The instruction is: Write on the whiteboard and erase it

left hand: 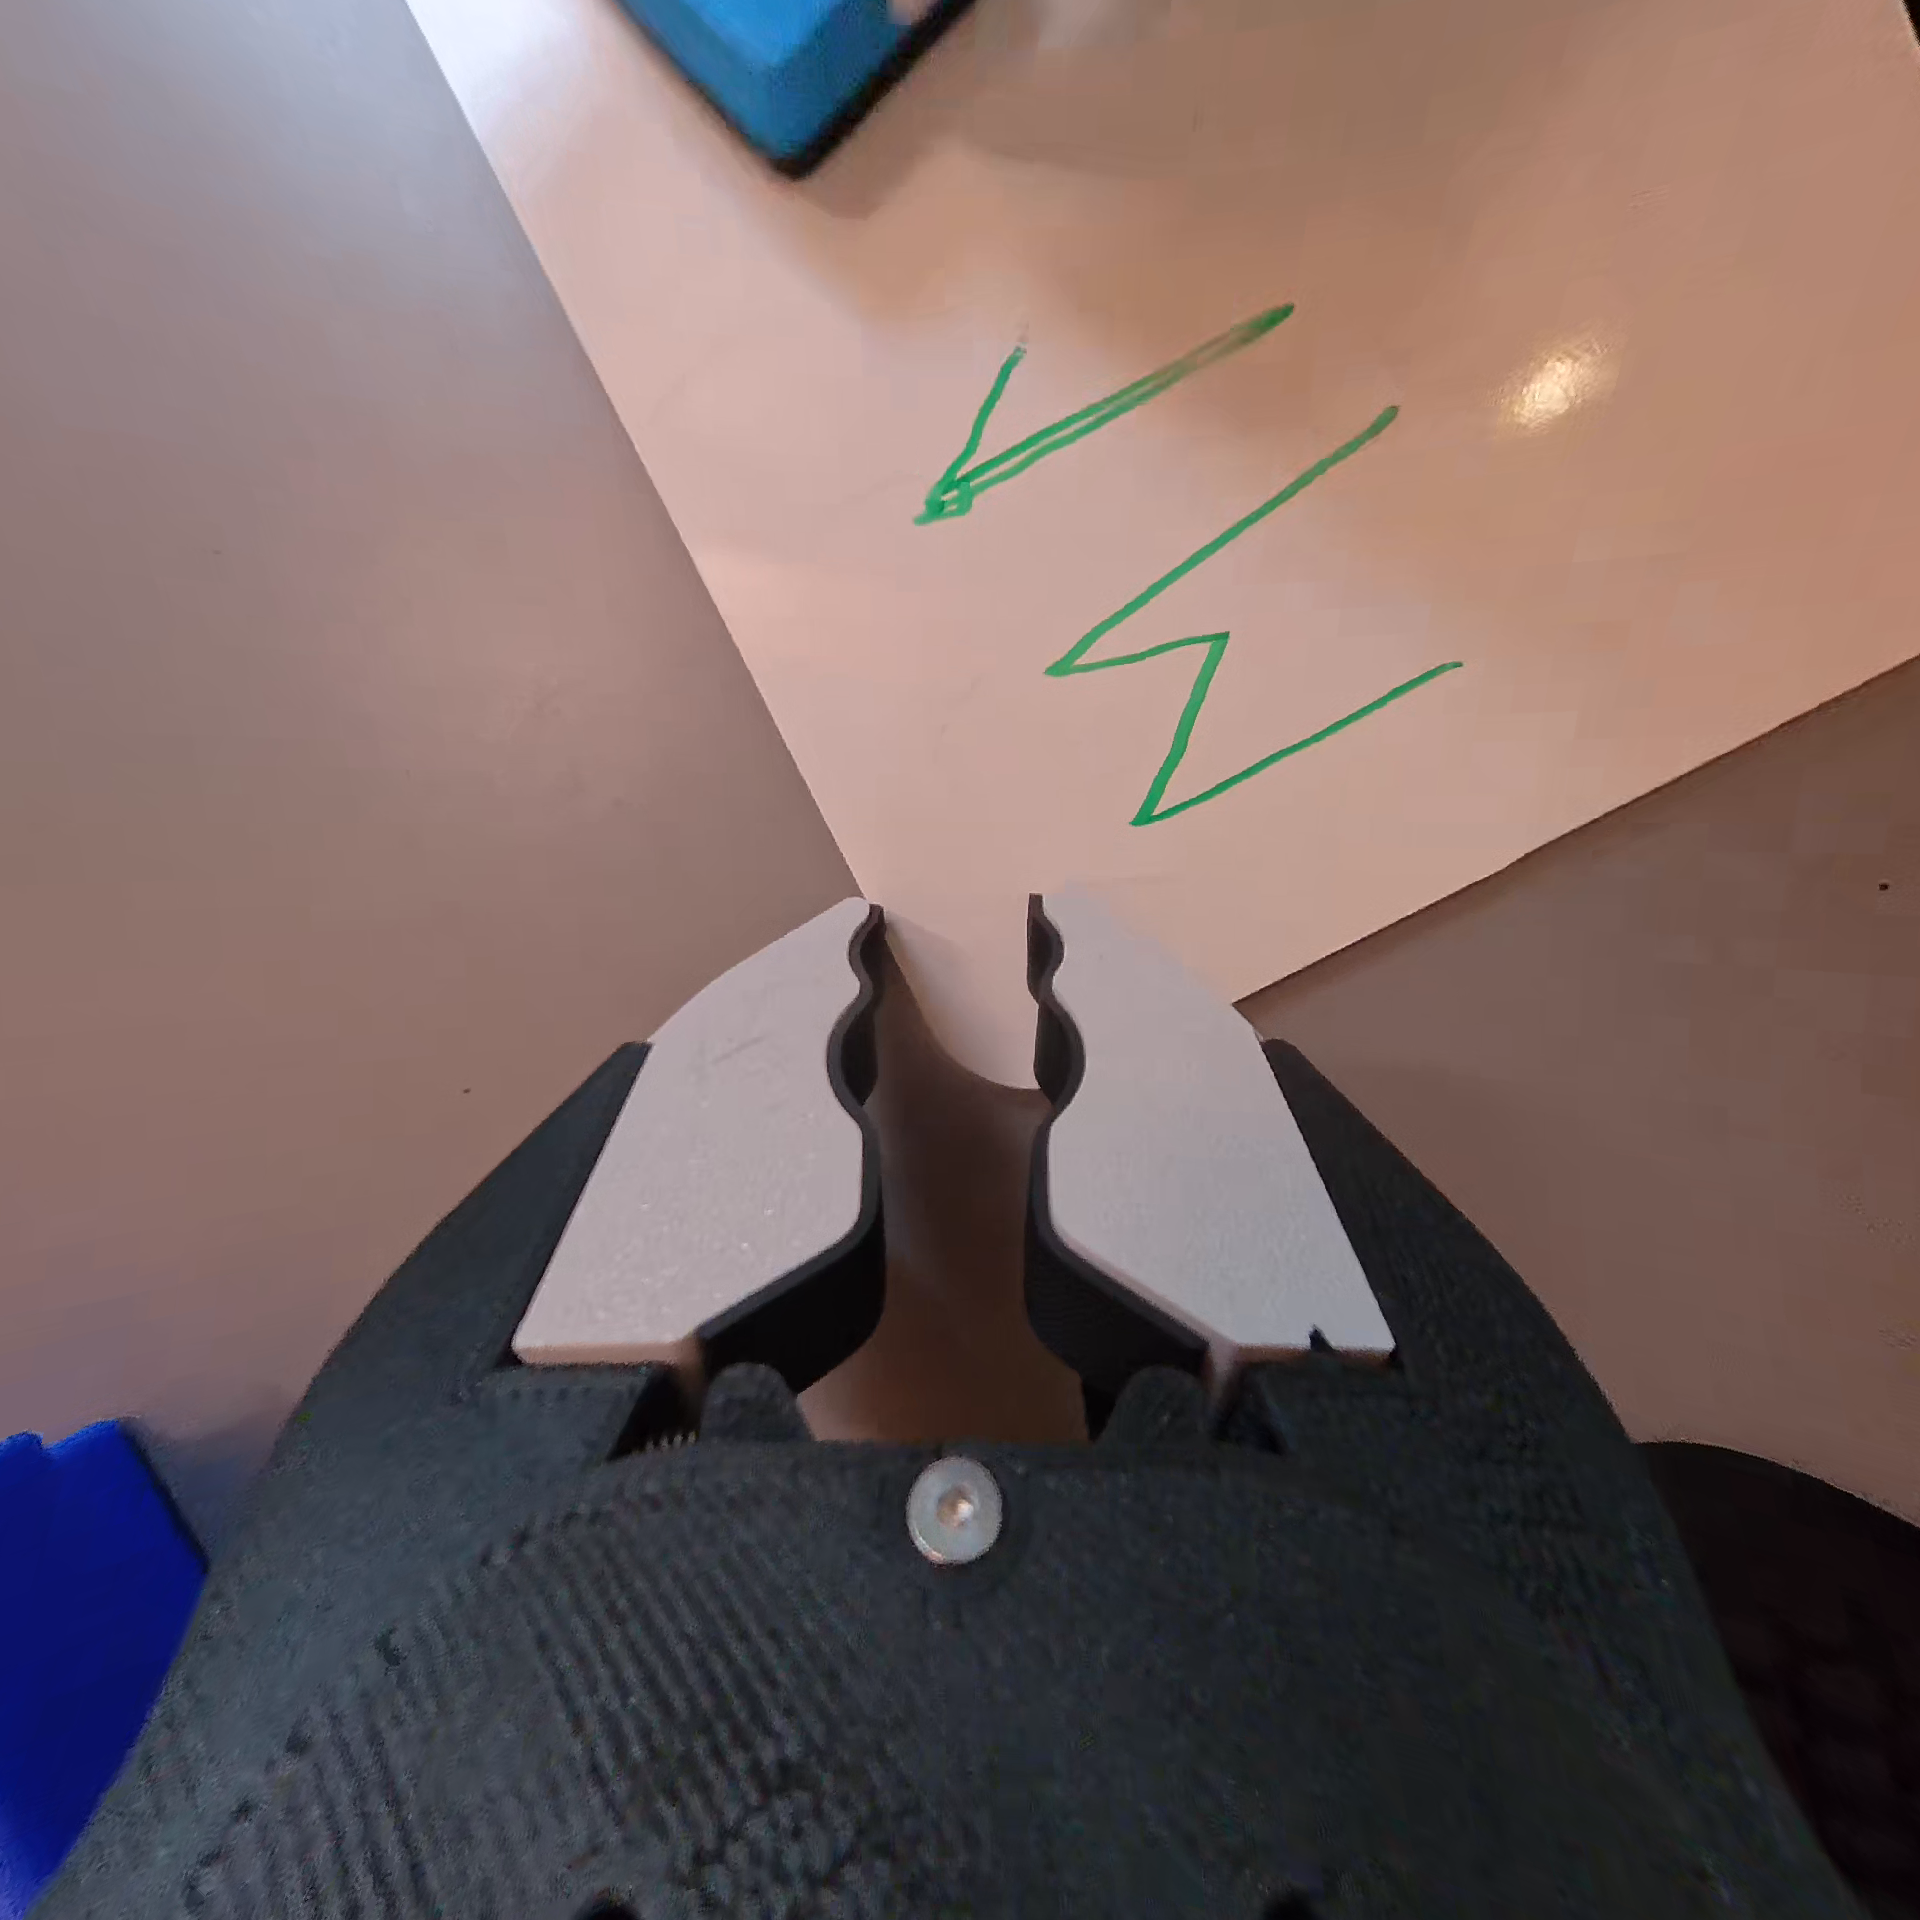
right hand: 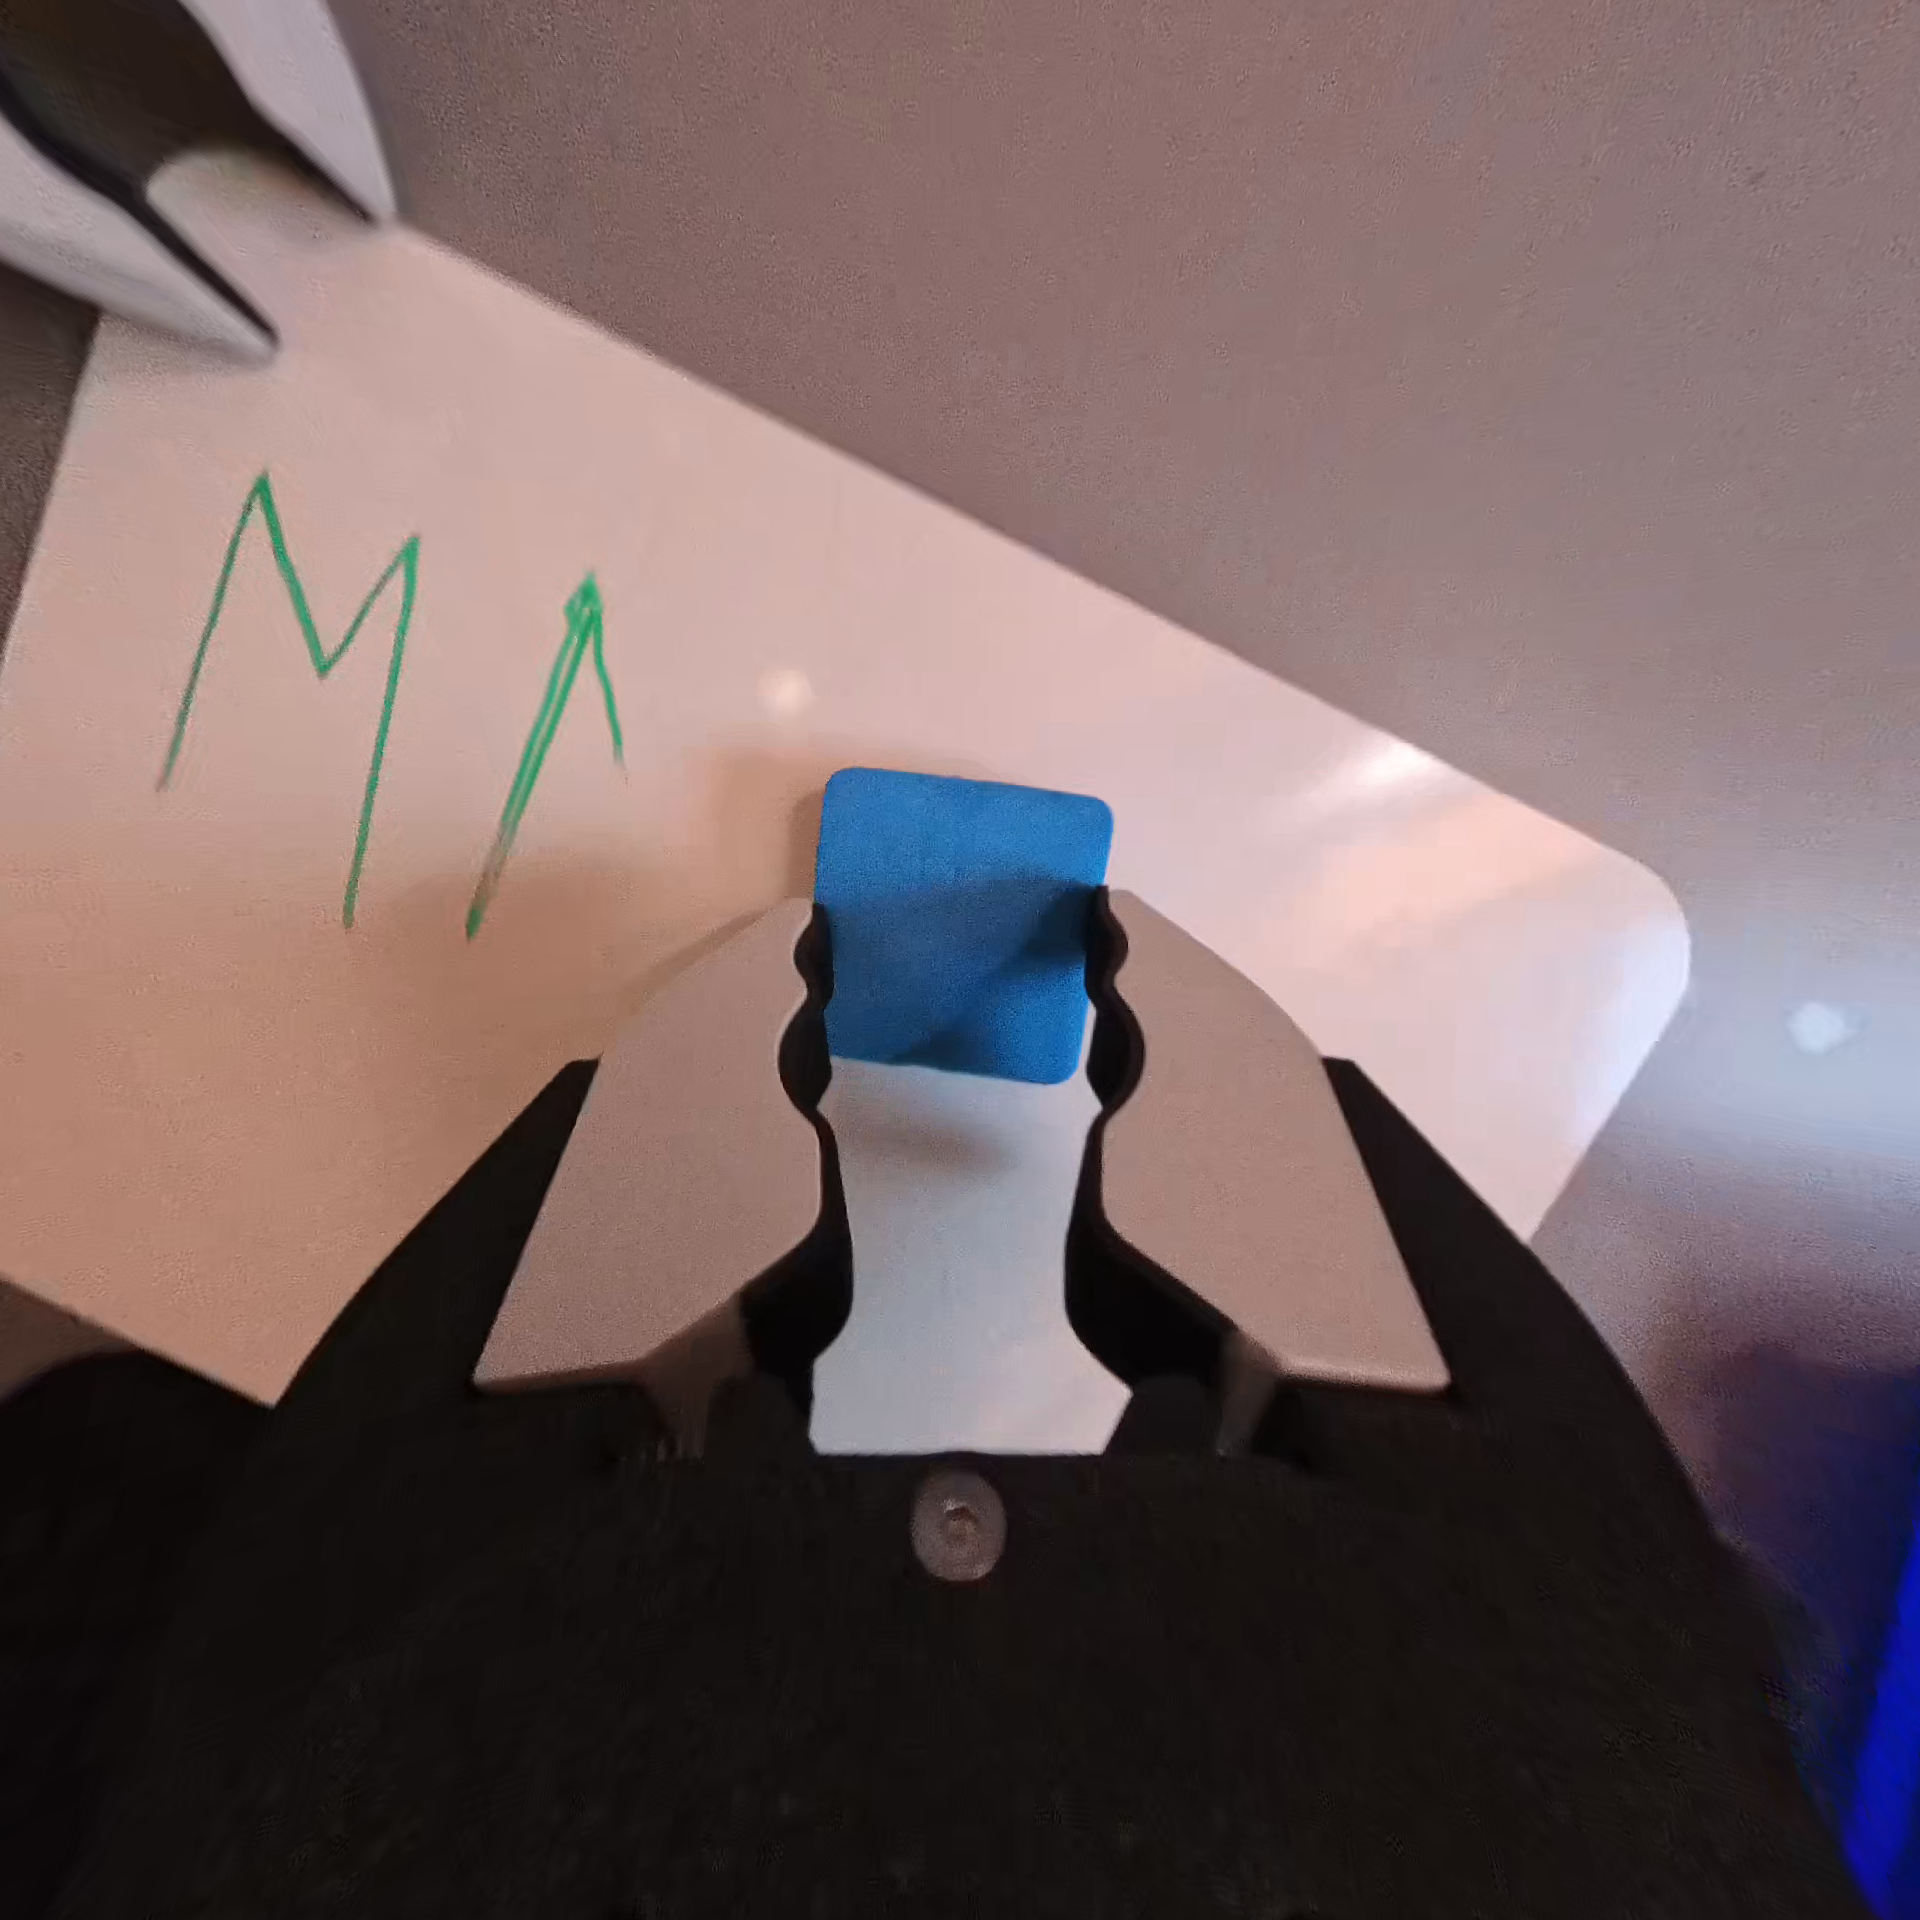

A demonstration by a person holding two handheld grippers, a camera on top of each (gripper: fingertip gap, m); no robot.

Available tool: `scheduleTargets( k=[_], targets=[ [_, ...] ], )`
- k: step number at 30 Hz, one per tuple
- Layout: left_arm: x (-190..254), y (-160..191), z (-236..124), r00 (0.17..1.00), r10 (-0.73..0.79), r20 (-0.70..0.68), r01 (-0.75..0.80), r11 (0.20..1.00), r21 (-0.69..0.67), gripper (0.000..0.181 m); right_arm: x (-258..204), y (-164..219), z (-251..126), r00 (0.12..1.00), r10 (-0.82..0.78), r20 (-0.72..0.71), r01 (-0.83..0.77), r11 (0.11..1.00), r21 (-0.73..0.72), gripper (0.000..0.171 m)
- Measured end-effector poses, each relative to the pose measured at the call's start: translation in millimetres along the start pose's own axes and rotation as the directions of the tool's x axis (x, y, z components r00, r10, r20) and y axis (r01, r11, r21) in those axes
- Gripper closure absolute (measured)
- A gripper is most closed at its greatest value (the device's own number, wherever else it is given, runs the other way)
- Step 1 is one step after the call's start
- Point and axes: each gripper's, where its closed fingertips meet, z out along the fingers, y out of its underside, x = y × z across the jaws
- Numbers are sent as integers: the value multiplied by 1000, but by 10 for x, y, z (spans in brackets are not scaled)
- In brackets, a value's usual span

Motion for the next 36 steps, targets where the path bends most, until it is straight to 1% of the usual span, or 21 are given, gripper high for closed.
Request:
scheduleTargets(
  k=[1, 3, 5, 6, 8, 10, 11, 13, 15, 16, 18, 20, 22, 24, 25, 26, 28, 30, 32, 34, 36],
  targets=[
    [3, 2, -2, 1000, 0, 0, 0, 1000, 1, 155, -73, -150, 76, 1000, -26, 5, 26, 999, 23, 123],
    [4, 4, -3, 1000, -2, -4, 2, 1000, 4, 155, -675, -351, 211, 982, -165, 89, 160, 985, 59, 123],
    [24, 0, 0, 1000, 1, -14, -1, 1000, 9, 155, -1091, -228, 177, 954, -275, 117, 272, 962, 42, 123],
    [27, -7, 3, 1000, 2, -11, -2, 1000, 12, 156, -1069, -121, 124, 957, -263, 122, 262, 965, 26, 123],
    [27, -7, 2, 1000, 5, -6, -5, 1000, 9, 156, -584, -18, 45, 987, -154, 41, 155, 988, -21, 123],
    [27, -7, 1, 1000, 3, -3, -3, 1000, 10, 156, -319, -183, 108, 998, -65, 22, 65, 998, 9, 123],
    [28, -6, 1, 1000, 0, -2, 0, 1000, 13, 156, -421, -329, 186, 995, -102, 23, 101, 994, 31, 123],
    [31, -4, 0, 1000, -2, -3, 2, 1000, 17, 156, -985, -472, 296, 970, -220, 101, 213, 974, 73, 123],
    [35, -5, -1, 1000, 0, -4, 0, 1000, 21, 156, -1313, -254, 208, 946, -295, 133, 291, 955, 52, 123],
    [35, -7, 0, 1000, 1, -4, -1, 1000, 23, 156, -1249, -117, 138, 953, -276, 126, 273, 961, 38, 123],
    [35, -10, 2, 1000, 4, -5, -4, 1000, 23, 156, -731, -13, 56, 989, -145, 35, 145, 989, 6, 123],
    [36, -8, 2, 1000, 0, -1, 0, 1000, 21, 156, -464, -201, 138, 998, -55, 14, 54, 997, 51, 123],
    [39, -6, 2, 1000, -3, 0, 3, 1000, 24, 156, -881, -407, 270, 984, -167, 66, 161, 983, 86, 123],
    [46, -8, 2, 1000, -2, -3, 2, 1000, 25, 156, -1386, -256, 231, 953, -275, 124, 268, 961, 72, 123],
    [47, -9, 3, 1000, -1, -4, 1, 1000, 25, 156, -1422, -100, 158, 953, -274, 127, 269, 961, 55, 123],
    [46, -12, 5, 1000, 1, -4, 0, 1000, 26, 156, -1276, 33, 85, 968, -227, 108, 224, 974, 37, 123],
    [45, -15, 6, 1000, 1, -5, 0, 1000, 27, 156, -680, 81, 23, 997, -82, 7, 82, 997, 14, 123],
    [45, -15, 7, 1000, -7, -2, 8, 999, 32, 156, -511, -199, 149, 999, -35, 2, 35, 997, 62, 123],
    [46, -15, 7, 1000, -13, -3, 13, 999, 44, 156, -1061, -458, 309, 980, -180, 82, 171, 980, 104, 123],
    [48, -15, 8, 1000, -16, -7, 16, 998, 56, 157, -1566, -360, 293, 941, -308, 140, 299, 951, 84, 123],
    [48, -16, 9, 1000, -16, -9, 16, 998, 59, 157, -1467, -200, 213, 948, -284, 142, 281, 959, 43, 123]
  ],
)
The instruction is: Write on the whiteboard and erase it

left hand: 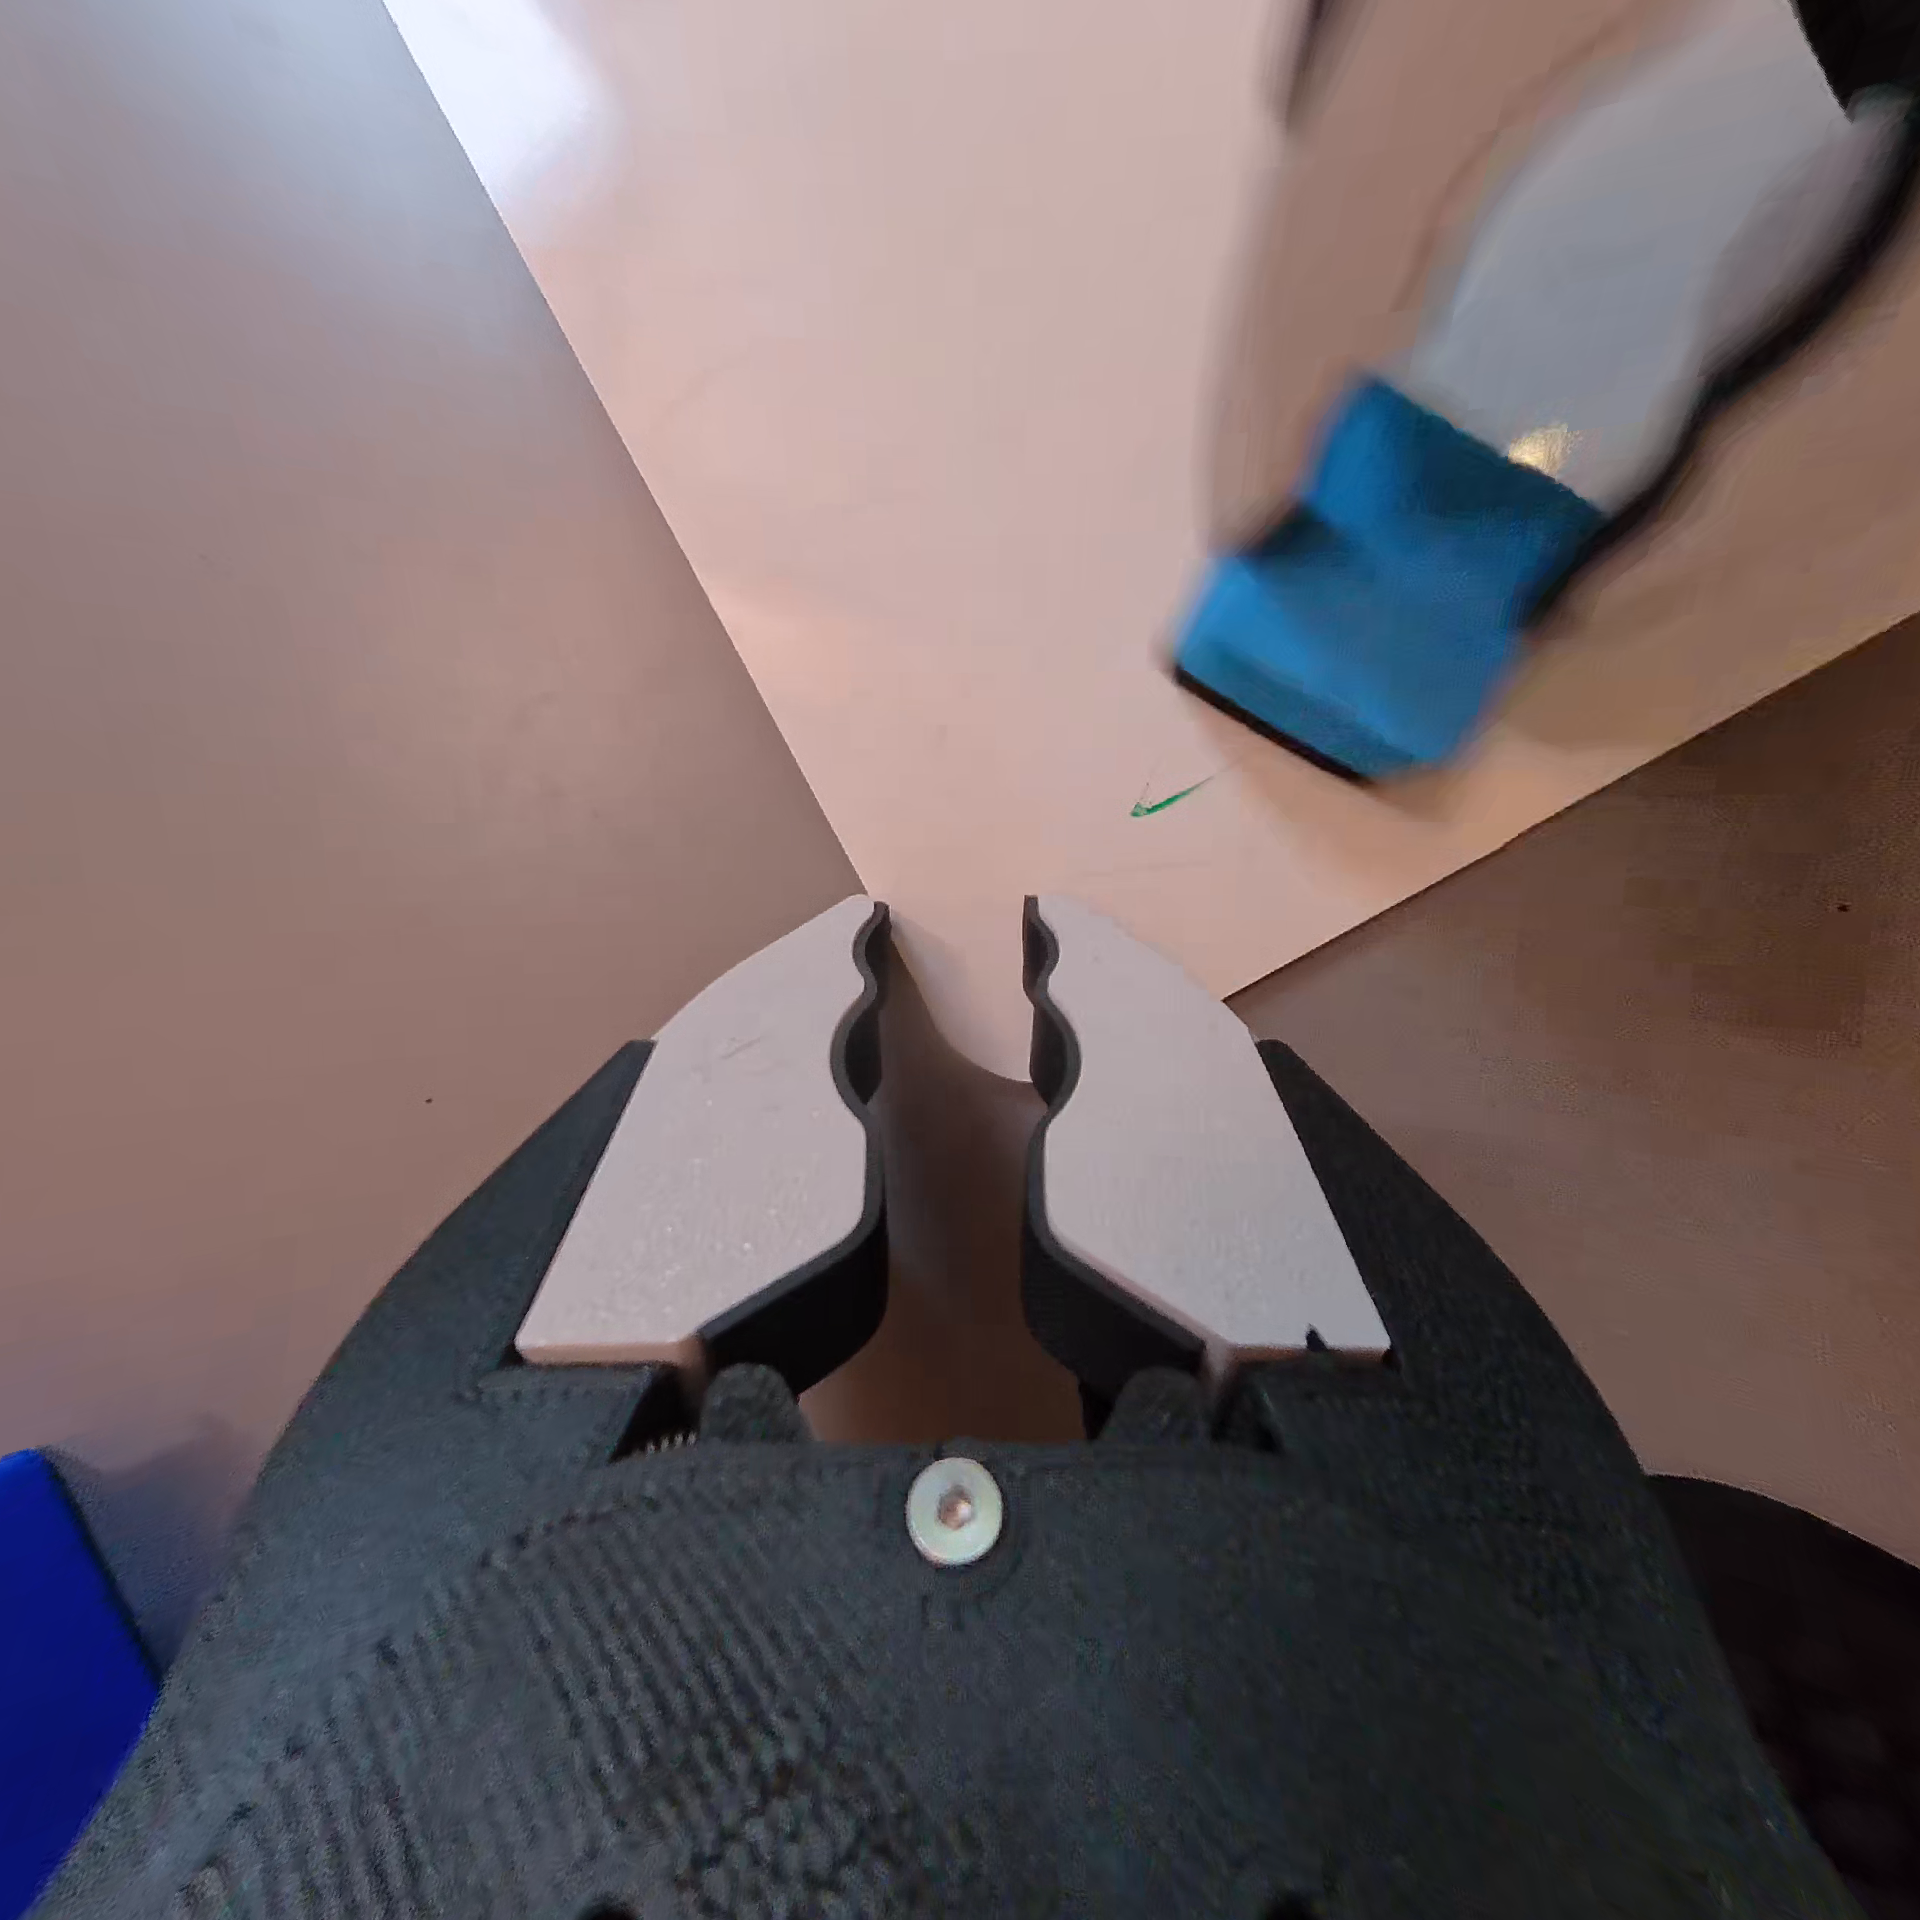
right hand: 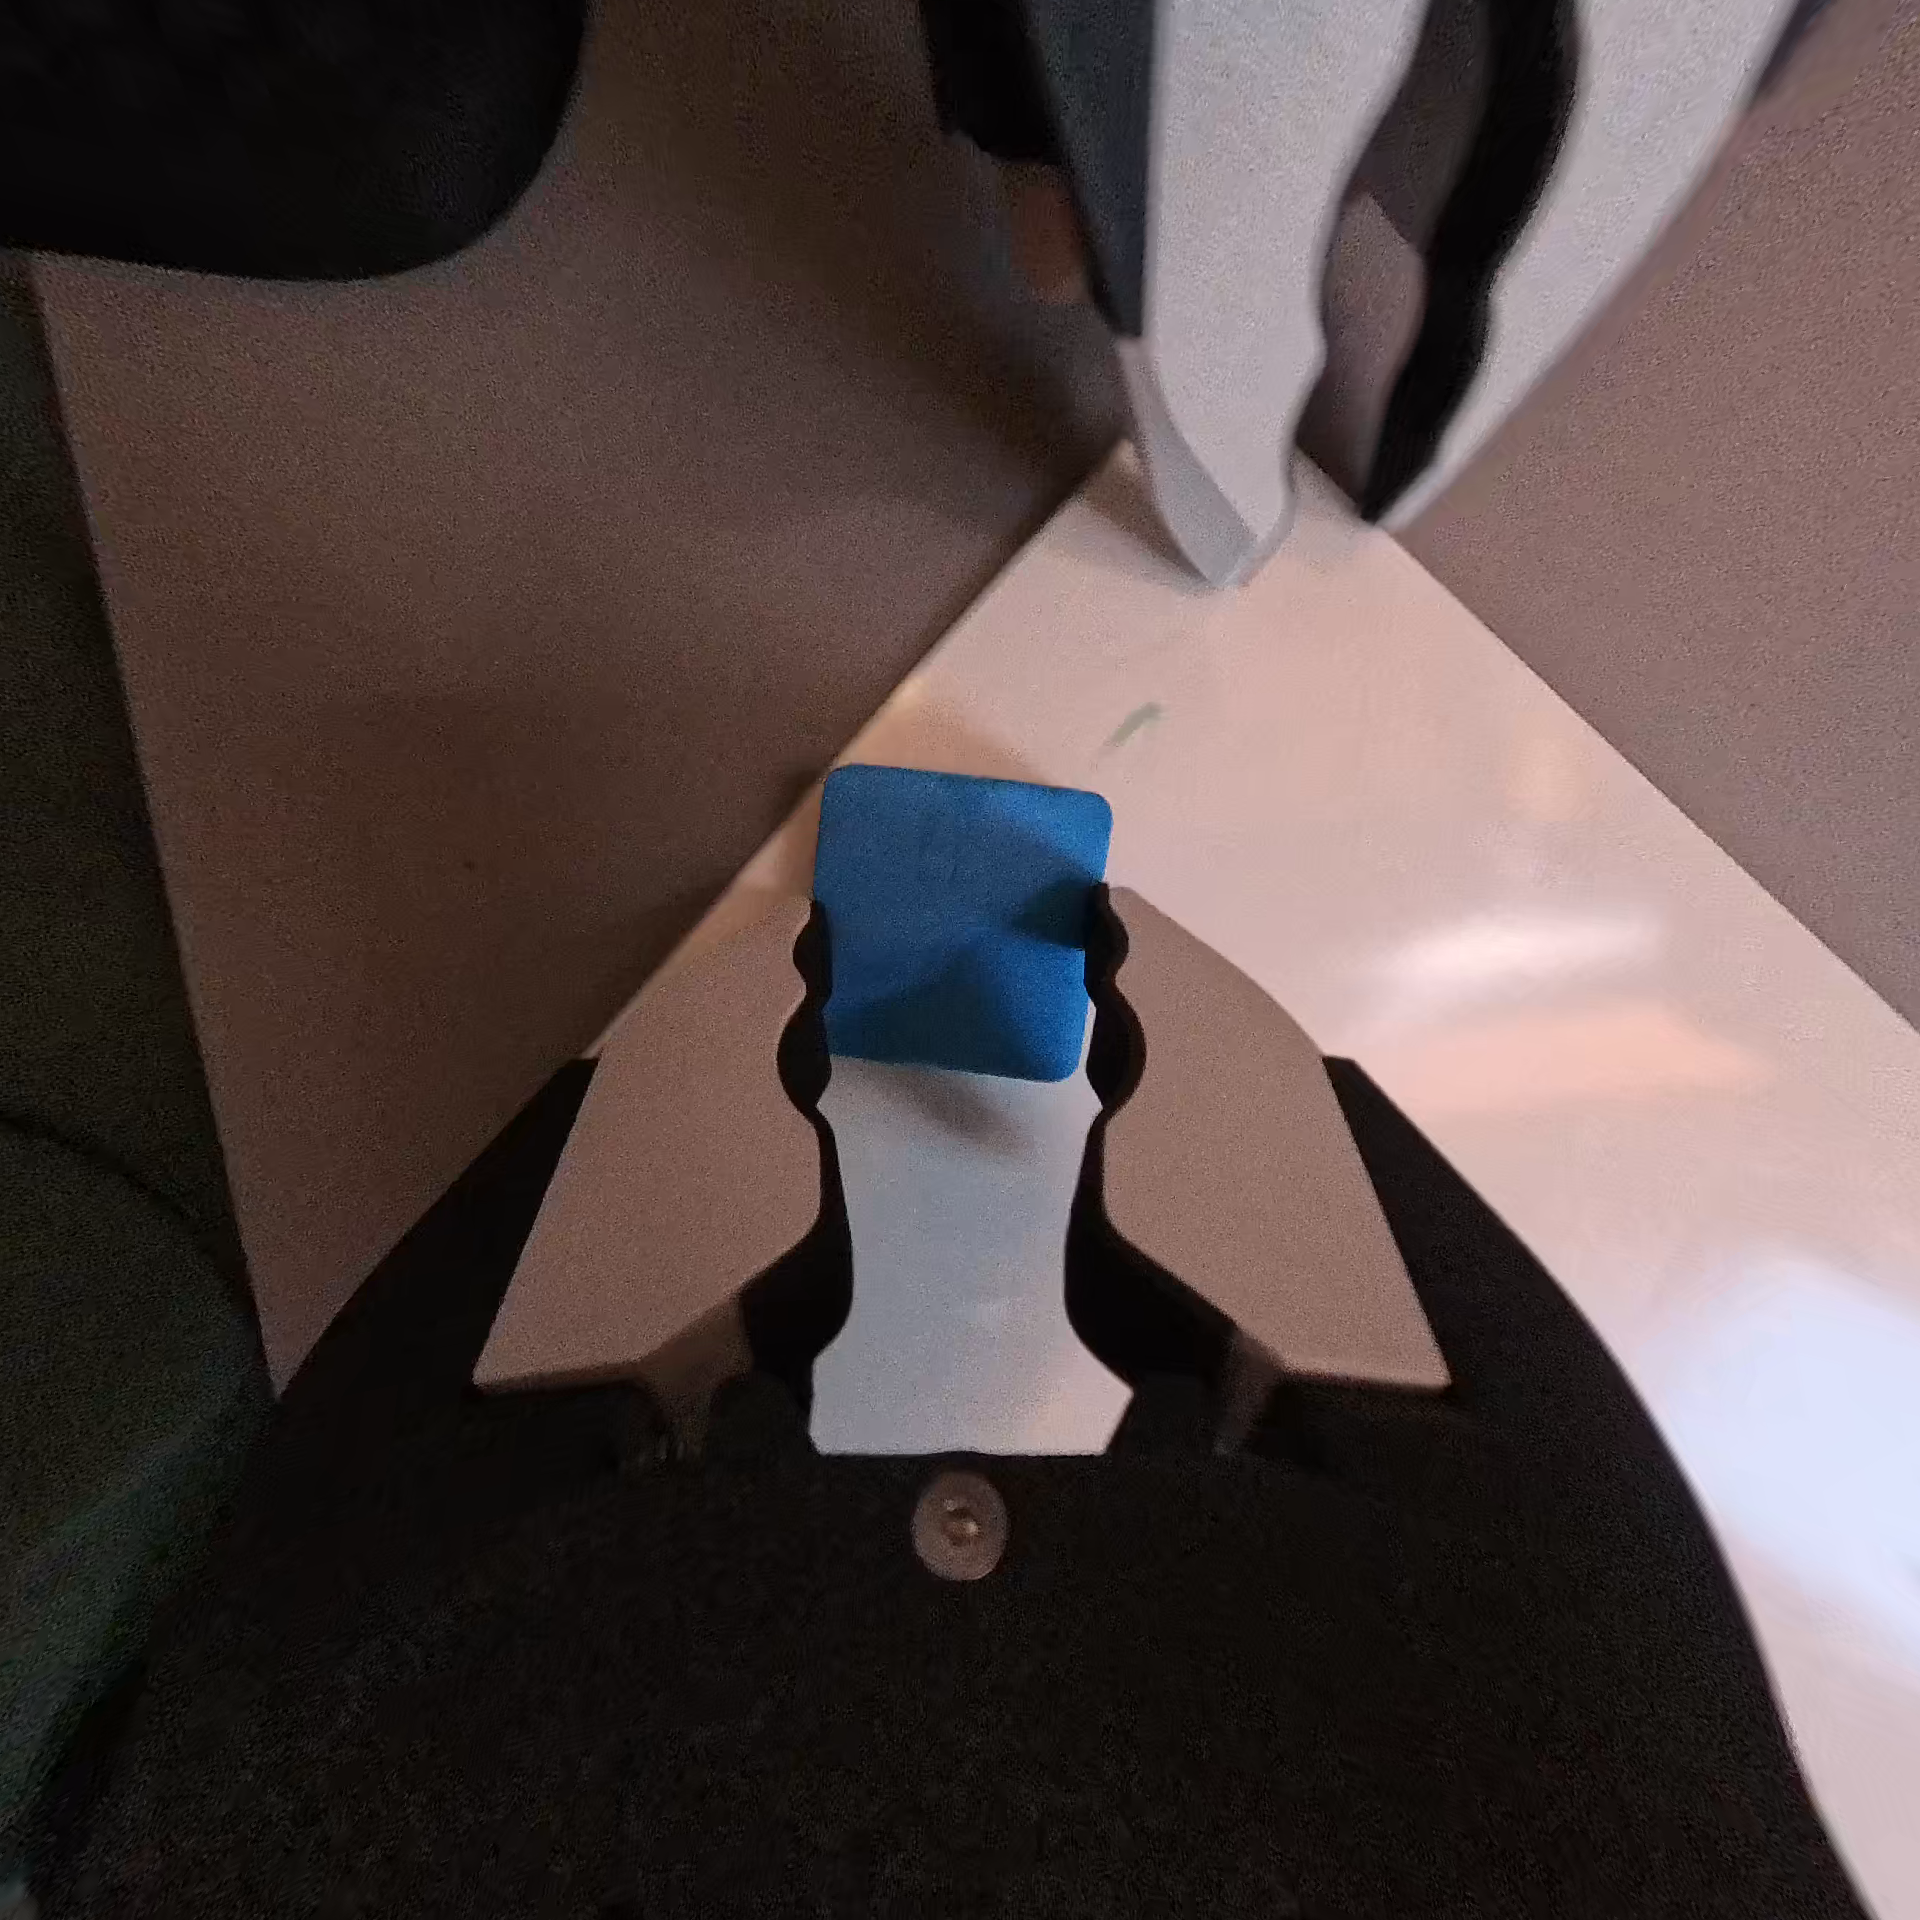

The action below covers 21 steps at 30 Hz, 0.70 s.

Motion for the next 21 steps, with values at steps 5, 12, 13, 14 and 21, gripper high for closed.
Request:
scheduleTargets(
  k=[5, 12, 13, 14, 21],
  targets=[
    [14, 25, -18, 1000, 10, -16, -10, 1000, 1, 159, 437, -342, 153, 997, 55, -56, -53, 998, 42, 123],
    [13, 55, -31, 999, -13, -31, 14, 1000, 24, 161, 759, -82, 1, 981, 158, -116, -157, 988, 16, 123],
    [16, 58, -33, 1000, -14, -28, 15, 1000, 24, 160, 738, -208, 71, 984, 138, -112, -136, 990, 28, 123],
    [22, 63, -35, 1000, -12, -28, 13, 1000, 22, 160, 579, -319, 141, 992, 89, -84, -87, 996, 33, 123],
    [28, 63, -35, 999, -9, -31, 10, 1000, 23, 160, 1028, 30, -70, 970, 199, -140, -201, 979, -7, 123]
  ],
)
